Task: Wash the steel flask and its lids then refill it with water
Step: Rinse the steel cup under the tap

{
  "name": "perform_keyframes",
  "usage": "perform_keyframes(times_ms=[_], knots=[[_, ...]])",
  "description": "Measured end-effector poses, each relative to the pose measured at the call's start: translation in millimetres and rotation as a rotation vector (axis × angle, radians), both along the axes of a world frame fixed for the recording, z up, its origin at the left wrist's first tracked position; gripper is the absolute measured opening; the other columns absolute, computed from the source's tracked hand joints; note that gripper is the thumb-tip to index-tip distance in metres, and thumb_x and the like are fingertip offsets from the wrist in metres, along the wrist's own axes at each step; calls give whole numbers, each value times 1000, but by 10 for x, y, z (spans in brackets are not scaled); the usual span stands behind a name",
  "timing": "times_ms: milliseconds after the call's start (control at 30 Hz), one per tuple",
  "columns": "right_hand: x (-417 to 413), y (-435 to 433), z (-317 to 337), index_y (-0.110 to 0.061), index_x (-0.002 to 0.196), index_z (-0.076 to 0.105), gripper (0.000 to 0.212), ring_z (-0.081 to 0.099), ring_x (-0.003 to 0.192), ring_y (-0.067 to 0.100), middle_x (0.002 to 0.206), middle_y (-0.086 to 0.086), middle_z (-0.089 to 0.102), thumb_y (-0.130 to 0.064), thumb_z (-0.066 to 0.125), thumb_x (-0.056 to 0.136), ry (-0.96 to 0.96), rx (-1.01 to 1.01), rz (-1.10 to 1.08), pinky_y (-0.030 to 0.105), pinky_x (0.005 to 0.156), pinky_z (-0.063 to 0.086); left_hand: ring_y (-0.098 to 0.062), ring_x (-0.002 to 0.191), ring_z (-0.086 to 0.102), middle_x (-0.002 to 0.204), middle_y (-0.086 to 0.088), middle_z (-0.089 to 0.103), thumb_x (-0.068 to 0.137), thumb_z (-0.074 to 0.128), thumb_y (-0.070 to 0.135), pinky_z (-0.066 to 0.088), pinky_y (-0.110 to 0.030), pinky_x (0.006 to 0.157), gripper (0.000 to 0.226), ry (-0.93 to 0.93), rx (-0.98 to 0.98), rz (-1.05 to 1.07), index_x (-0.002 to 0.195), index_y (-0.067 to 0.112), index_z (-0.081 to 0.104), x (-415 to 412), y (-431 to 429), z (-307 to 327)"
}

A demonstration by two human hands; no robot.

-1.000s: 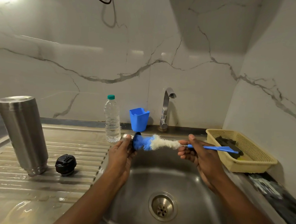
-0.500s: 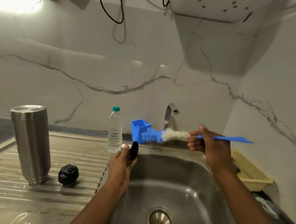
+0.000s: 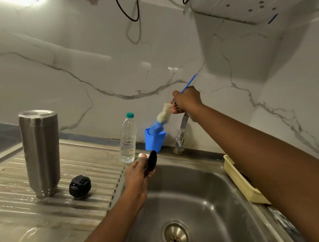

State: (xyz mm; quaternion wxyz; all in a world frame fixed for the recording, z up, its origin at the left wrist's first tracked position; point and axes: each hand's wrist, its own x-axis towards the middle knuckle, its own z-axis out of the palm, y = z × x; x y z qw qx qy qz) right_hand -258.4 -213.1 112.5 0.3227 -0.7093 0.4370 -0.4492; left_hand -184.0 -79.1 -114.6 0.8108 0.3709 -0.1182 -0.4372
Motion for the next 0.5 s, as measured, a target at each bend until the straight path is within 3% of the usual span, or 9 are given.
perform_keyframes(times_ms=[133,300,500], knots=[[267,-229,-105,7,98,68,29,66,41,21,74,17,73,-20,58,100,90,66,-31,28,47,58,-30,107,71,112,-19,74,104,62,23,55,-46,102,18,15,1,3,108,6,69,-8,-2,2],[451,-386,-261,5,110,63,22,67,53,22,96,20,73,-13,60,99,158,144,-23,29,50,61,-30,109,70,113,-20,75,104,62,23,56,-42,94,20,15,-15,-8,108,5,70,-22,0,-10],[434,-433,-449,4,116,61,25,73,61,22,94,19,73,-13,65,97,241,188,-6,29,55,62,-30,107,72,111,-19,76,103,64,25,58,-39,90,23,16,-4,-11,111,4,70,-19,6,6]])
